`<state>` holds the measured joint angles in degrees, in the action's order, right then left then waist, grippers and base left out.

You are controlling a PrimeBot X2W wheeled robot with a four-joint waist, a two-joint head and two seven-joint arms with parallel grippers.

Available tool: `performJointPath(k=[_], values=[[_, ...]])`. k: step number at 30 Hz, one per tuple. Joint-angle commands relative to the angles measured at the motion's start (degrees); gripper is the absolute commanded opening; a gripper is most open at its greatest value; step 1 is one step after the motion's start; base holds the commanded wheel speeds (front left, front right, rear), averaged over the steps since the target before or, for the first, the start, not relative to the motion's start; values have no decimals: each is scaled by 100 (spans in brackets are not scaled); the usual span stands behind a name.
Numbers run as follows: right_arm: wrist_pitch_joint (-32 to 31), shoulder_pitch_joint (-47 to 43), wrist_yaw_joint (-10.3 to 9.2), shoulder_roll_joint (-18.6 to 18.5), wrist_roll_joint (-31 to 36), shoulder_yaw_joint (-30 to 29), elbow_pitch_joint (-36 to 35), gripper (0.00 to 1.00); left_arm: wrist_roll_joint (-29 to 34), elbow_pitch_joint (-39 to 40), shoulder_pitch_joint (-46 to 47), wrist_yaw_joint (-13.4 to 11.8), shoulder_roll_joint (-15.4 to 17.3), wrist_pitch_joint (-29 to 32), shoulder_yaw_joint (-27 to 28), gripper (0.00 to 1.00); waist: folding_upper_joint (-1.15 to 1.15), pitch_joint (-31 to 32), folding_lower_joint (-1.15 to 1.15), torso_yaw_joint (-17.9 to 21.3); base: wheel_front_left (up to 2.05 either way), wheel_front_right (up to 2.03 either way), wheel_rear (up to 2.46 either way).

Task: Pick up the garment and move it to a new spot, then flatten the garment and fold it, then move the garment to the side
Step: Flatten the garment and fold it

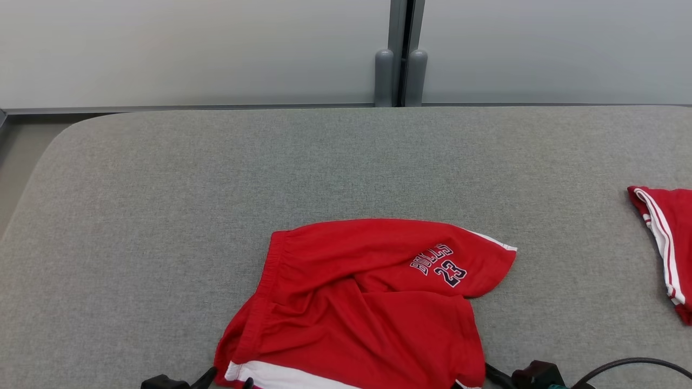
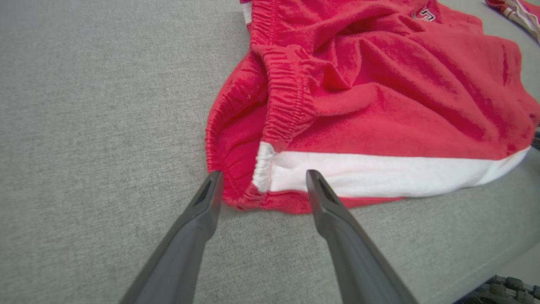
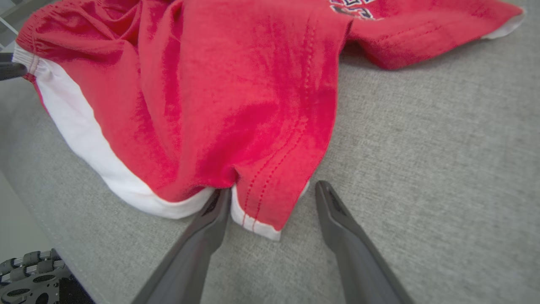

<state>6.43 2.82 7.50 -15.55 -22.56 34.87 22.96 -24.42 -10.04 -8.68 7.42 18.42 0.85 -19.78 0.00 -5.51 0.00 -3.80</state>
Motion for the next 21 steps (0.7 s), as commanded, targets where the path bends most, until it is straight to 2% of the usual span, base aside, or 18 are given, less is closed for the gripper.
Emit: performJointPath(k=[1,2,3,4,5,6,10,12,17,21], values=[[-70,23,-1,-46,-64,56,84,68,-47,-22,120,7,37,-17,-20,100,0,-34,0,-11,0,0,0],[-72,44,-1,-58,-132,114,89,38,-80,-32,148,7,56,-32,-93,100,0,-49,0,-15,0,0,0],[-82,62,-1,-71,-215,175,92,3,-155,-42,160,8,66,-13,-179,76,0,-60,0,-15,0,0,0],[-112,92,-1,-120,-280,256,69,0,-201,-37,179,8,119,3,-284,34,0,-69,0,-10,0,0,0],[-112,121,-1,-190,-352,272,39,0,-249,-14,219,8,170,-13,-356,5,0,-74,0,-3,0,0,0],[-89,143,-1,-248,-426,274,-19,0,-376,4,238,8,185,16,-417,0,0,-72,0,7,0,0,0],[-157,127,-1,-579,-952,259,-603,0,-997,354,117,9,314,181,-478,0,0,-32,0,139,0,0,0],[-252,71,-1,-877,-1280,131,-1171,0,-1380,843,46,9,394,260,-397,0,0,-55,0,218,0,0,0],[-767,27,0,-1940,-2195,-493,-3211,0,-2115,2665,96,-18,674,655,-159,0,0,-290,0,432,0,0,0],[-1392,312,0,-2787,-2927,-1434,-4594,0,-2407,3949,628,-249,836,1093,193,0,0,-679,0,602,0,0,0]])
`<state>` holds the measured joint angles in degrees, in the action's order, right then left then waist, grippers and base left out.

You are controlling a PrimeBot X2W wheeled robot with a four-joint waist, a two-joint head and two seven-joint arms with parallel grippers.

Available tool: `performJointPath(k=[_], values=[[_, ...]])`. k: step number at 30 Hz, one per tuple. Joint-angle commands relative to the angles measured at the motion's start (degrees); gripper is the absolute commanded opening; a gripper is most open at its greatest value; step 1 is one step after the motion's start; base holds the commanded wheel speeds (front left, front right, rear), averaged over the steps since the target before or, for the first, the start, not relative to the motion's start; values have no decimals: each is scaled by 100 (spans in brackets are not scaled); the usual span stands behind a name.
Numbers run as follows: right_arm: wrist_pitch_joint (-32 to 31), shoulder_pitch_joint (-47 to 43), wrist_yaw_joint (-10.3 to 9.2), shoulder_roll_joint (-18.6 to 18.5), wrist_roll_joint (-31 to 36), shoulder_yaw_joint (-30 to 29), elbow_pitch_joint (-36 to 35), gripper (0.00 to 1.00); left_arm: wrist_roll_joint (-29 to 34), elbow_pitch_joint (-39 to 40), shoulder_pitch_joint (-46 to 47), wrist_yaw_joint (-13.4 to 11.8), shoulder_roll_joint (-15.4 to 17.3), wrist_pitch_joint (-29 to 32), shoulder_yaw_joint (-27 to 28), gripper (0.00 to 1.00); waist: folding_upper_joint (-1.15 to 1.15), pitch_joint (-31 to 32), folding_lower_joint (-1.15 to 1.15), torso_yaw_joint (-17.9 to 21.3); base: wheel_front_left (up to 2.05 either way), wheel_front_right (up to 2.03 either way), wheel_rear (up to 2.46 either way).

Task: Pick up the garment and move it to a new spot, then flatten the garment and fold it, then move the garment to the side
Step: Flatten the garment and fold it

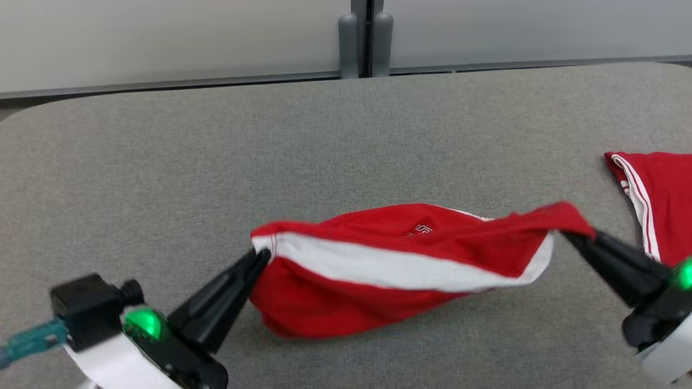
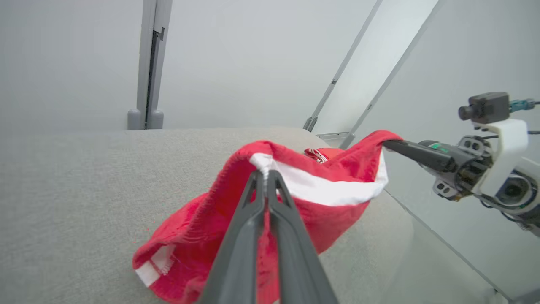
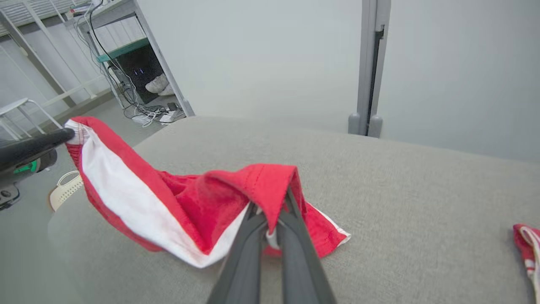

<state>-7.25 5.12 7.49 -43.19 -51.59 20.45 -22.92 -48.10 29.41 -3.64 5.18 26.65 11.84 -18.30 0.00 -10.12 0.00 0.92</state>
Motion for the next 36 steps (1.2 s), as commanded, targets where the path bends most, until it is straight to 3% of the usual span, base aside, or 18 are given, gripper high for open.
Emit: performJointPath(k=[1,3,5,9,10,11,12,13,15,16,22,26,29,34,36], values=[[-197,216,1,-221,-187,-261,-220,0,-144,217,355,-119,-11,119,141,0,0,-362,0,160,0,0,0],[-530,579,1,-483,-627,-680,-471,0,-216,474,967,-244,98,493,248,0,0,-648,0,206,0,0,0],[-862,1137,1,-729,-937,-1041,-463,0,-402,521,1778,-388,-11,845,305,0,0,-972,0,212,0,0,0],[-1472,2654,1,-877,-1380,-1384,121,0,-597,-208,3840,-573,-234,1484,319,0,0,-1651,0,107,0,0,0],[-1472,2654,1,-877,-1380,-1384,121,0,-597,-208,3840,-573,-234,1484,319,0,0,-1651,0,107,0,0,0],[-1585,3142,1,-846,-1371,-1438,384,0,-609,-514,4416,-634,-370,1550,347,0,0,-1828,0,68,0,0,0],[-1740,3605,1,-777,-1352,-1433,663,0,-595,-896,4960,-657,-465,1639,324,0,0,-1997,0,28,0,0,0],[-2072,4607,1,-533,-1286,-1332,1328,0,-497,-1705,6070,-676,-748,1613,315,0,0,-2353,0,-61,0,0,0],[-2385,5645,1,-287,-1028,-1195,2000,0,-295,-2545,7054,-572,-942,1542,198,0,0,-2696,0,-161,0,0,0],[-2523,6661,1,76,-603,-1032,2624,0,-44,-3391,7942,-488,-1167,1219,185,0,0,-2991,0,-233,0,0,0],[-1847,8665,0,1090,525,-665,4060,0,532,-5326,9573,-124,-1531,-90,187,0,0,-3364,0,-258,0,0,0],[-1331,8717,0,1386,513,-300,4495,0,531,-6154,9754,67,-1680,-831,218,0,0,-3466,0,-238,0,0,0],[-1003,8244,0,1320,211,-82,4561,0,525,-6513,9362,186,-1698,-1151,-34,0,0,-3410,0,-259,0,0,0],[-588,6667,0,934,-533,263,4229,0,112,-6379,7949,240,-1783,-1469,-789,0,0,-3073,0,-324,0,0,0],[-517,5514,2,606,-1150,405,3737,0,-405,-5824,6812,230,-1571,-1531,-1248,0,0,-2680,0,-327,0,0,0]])
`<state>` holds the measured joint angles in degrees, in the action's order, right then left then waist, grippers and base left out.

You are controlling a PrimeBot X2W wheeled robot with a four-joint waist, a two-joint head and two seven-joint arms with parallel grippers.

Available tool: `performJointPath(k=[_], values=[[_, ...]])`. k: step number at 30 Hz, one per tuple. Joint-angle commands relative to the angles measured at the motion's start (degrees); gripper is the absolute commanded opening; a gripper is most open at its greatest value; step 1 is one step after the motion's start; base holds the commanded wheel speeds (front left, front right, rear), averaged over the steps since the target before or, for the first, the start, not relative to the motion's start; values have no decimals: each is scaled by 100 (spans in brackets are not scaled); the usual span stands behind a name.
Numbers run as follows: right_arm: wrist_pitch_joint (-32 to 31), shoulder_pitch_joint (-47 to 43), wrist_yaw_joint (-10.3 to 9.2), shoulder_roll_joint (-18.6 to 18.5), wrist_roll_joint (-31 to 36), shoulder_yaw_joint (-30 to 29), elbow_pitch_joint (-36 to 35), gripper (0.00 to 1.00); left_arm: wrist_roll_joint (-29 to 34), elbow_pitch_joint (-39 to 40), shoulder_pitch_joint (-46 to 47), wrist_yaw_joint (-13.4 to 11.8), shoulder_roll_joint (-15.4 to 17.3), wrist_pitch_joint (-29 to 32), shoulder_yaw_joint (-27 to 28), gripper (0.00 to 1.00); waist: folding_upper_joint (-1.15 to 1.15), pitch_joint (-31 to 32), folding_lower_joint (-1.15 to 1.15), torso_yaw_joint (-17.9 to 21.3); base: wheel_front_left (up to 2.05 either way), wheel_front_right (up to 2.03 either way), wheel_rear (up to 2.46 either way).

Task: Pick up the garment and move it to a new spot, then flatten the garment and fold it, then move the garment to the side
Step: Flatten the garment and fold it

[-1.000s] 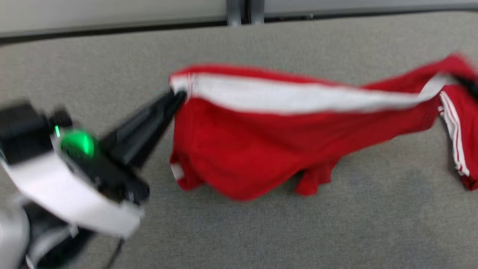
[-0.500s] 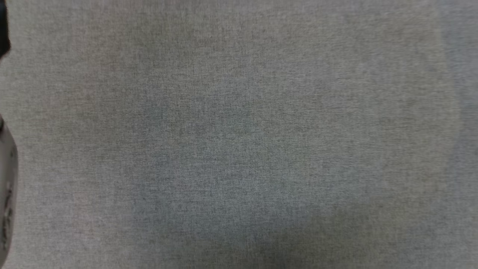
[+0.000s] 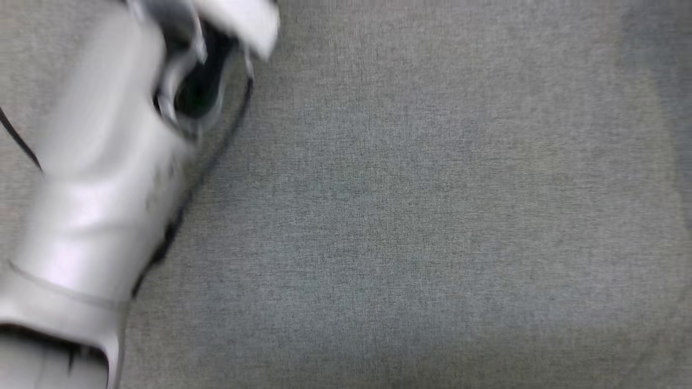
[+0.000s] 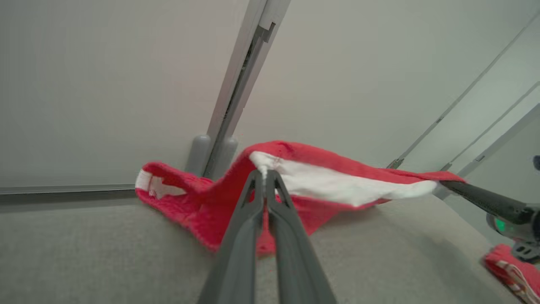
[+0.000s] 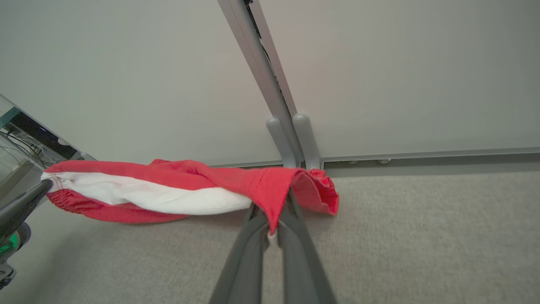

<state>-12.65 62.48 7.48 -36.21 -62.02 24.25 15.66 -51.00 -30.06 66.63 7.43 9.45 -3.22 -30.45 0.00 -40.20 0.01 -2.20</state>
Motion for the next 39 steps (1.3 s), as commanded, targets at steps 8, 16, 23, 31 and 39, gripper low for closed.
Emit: performJointPath(k=[8,16,23,31,39], values=[[261,-3679,2,-1105,-1212,451,-1383,0,-674,1655,-3820,-210,1117,-215,-826,0,0,2018,-1,-2,0,0,0],[1036,-6448,1,-1469,-1433,583,-1777,0,-927,2743,-6571,-1308,1509,-569,-1117,0,0,3393,-1,-151,0,0,0],[1652,-8124,1,-1660,-1555,222,-2210,0,-1219,3916,-8018,-1907,1704,-736,-1142,0,0,3563,-1,-362,0,0,0],[682,-6942,1,-1994,-1550,-354,-2152,0,-1052,4486,-6904,-1913,1746,-249,-985,0,0,2792,-1,-758,0,0,0],[-776,-4999,0,-1937,-1307,-490,-1388,0,-940,4194,-5438,-1878,1422,426,-1004,0,0,2155,-1,-1386,0,0,0]])
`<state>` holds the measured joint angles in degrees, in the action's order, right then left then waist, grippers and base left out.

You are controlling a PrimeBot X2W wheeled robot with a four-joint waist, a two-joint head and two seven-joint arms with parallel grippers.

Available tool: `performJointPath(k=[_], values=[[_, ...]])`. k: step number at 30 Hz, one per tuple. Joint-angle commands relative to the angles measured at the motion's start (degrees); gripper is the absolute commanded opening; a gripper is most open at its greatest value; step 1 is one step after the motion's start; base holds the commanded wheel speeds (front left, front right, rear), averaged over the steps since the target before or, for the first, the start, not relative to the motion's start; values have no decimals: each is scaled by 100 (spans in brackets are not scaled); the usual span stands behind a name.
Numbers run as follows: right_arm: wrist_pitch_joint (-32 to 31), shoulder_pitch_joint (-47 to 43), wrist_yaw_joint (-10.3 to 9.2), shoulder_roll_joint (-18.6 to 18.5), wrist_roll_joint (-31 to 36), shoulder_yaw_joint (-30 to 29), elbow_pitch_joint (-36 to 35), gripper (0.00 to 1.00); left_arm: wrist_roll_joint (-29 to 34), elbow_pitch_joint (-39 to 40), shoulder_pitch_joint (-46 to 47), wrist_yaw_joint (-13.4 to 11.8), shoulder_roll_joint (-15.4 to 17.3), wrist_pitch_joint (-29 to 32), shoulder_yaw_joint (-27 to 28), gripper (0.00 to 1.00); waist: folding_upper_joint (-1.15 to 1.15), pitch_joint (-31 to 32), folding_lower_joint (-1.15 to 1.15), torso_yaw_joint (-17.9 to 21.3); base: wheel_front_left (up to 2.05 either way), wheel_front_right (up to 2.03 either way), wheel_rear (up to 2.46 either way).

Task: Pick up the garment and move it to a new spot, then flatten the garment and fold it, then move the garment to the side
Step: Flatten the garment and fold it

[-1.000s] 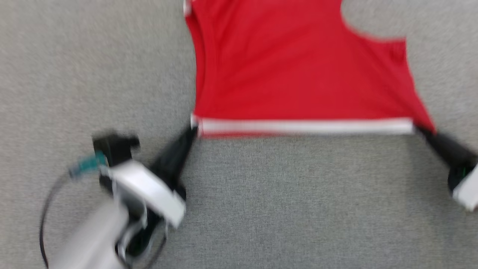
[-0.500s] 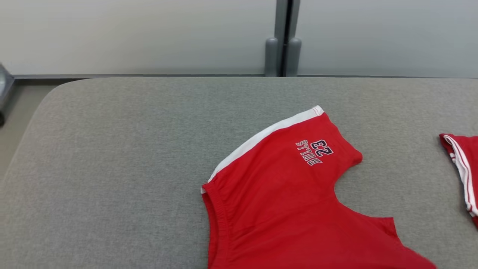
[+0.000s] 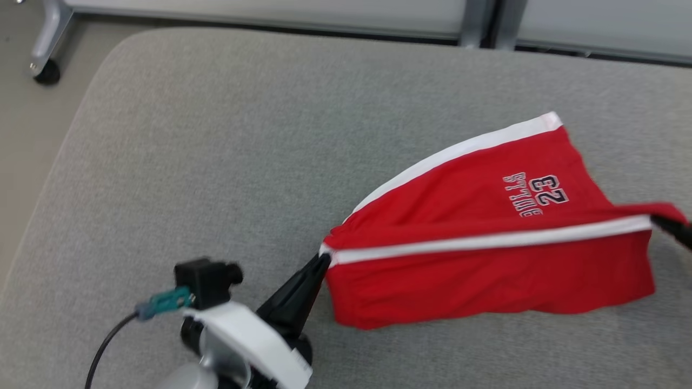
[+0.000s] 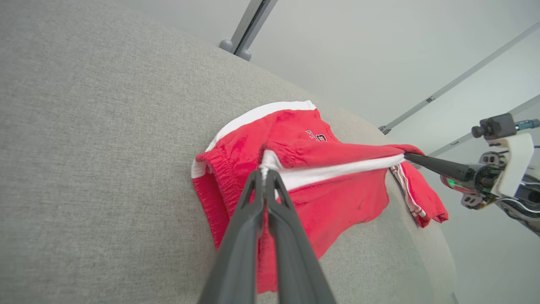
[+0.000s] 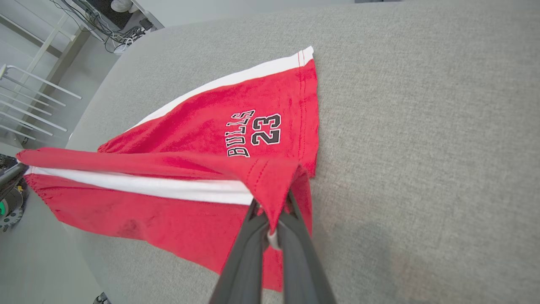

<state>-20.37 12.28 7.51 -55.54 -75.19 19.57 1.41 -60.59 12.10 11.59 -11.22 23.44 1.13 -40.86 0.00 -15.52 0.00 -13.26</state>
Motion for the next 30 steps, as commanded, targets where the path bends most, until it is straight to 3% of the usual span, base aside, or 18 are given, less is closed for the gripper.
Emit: performJointPath(k=[1,5,9,19,20,21,22,23,24,30], values=[[-174,288,-3,65,68,-1,127,0,2,-62,217,21,-65,51,16,0,0,-394,0,-343,0,0,0],[-768,1186,-2,318,353,52,602,0,-112,-397,789,100,-460,278,-50,0,0,-680,0,-598,0,0,0],[-1103,1899,-2,600,716,107,1036,0,67,-834,1186,24,-691,279,-102,0,0,-837,0,-749,0,0,0],[-1740,2697,-2,922,1194,172,1662,0,-79,-1357,1541,363,-960,479,-278,0,0,-917,0,-1002,0,0,0],[-1698,2768,-2,928,1294,151,1693,9,-115,-1417,1547,348,-1001,494,-274,10,0,-921,0,-1007,0,0,0],[-1698,2768,-2,928,1294,151,1693,9,-115,-1417,1547,348,-1001,494,-274,10,0,-921,0,-1007,0,0,0],[-1634,2824,-2,964,1377,118,1727,62,-122,-1473,1572,319,-1037,477,-252,28,0,-928,0,-1010,0,0,0],[-1616,2846,-2,1026,1431,110,1767,100,-158,-1517,1587,306,-1076,453,-222,48,0,-936,0,-1008,0,0,0],[-1572,2874,-2,1065,1513,98,1784,100,-163,-1566,1601,266,-1094,453,-208,100,0,-948,0,-1001,0,0,0],[-1151,3022,3,1212,1834,-110,1769,100,-104,-1705,1567,158,-1150,269,-106,100,0,-989,0,-928,0,0,0]])
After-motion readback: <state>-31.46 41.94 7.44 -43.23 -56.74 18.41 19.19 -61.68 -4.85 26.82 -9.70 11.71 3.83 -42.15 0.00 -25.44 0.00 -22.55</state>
